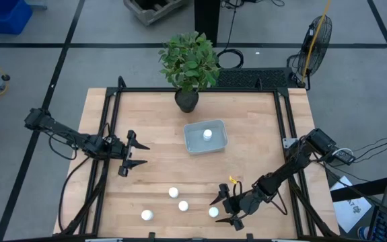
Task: Pick and place pill bottles into a basket
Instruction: Put the white pill bottle into the gray bin
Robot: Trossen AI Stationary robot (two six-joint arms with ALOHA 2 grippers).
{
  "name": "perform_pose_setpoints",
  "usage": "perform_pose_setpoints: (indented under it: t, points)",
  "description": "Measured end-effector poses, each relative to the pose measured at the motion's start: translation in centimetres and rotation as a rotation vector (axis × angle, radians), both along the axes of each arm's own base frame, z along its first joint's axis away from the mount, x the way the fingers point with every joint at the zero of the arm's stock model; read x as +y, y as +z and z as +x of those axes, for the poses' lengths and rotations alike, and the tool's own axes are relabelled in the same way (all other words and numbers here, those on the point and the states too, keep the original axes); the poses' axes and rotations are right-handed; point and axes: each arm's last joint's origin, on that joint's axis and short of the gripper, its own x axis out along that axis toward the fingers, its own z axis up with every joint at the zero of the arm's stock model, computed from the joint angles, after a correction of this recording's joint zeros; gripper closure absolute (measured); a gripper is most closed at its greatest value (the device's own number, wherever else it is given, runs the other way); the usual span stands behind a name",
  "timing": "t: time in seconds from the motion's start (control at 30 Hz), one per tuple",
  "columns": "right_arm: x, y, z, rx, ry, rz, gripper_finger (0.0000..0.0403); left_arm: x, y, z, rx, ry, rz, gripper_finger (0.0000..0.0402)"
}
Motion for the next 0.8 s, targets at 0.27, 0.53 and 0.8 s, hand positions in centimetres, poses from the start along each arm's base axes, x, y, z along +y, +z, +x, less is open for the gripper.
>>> perform_pose_setpoints:
  t: [0.27, 0.53, 0.8]
  points:
    - [0.1, 0.2, 0.1, -0.021, -0.002, 0.026, 0.009, 0.0, 0.0, 0.0, 0.0, 0.0, 0.0, 0.0151]
    - [-0.1, -0.8, 0.5, -0.009, -0.014, 0.023, 0.009, 0.0, 0.0, 0.0, -0.001, 0.0, 0.0, 0.0151]
    - [-0.1, -1.2, 0.6, -0.003, -0.019, 0.027, 0.01, 0.0, 0.0, 0.0, 0.0, -0.001, 0.0, 0.0151]
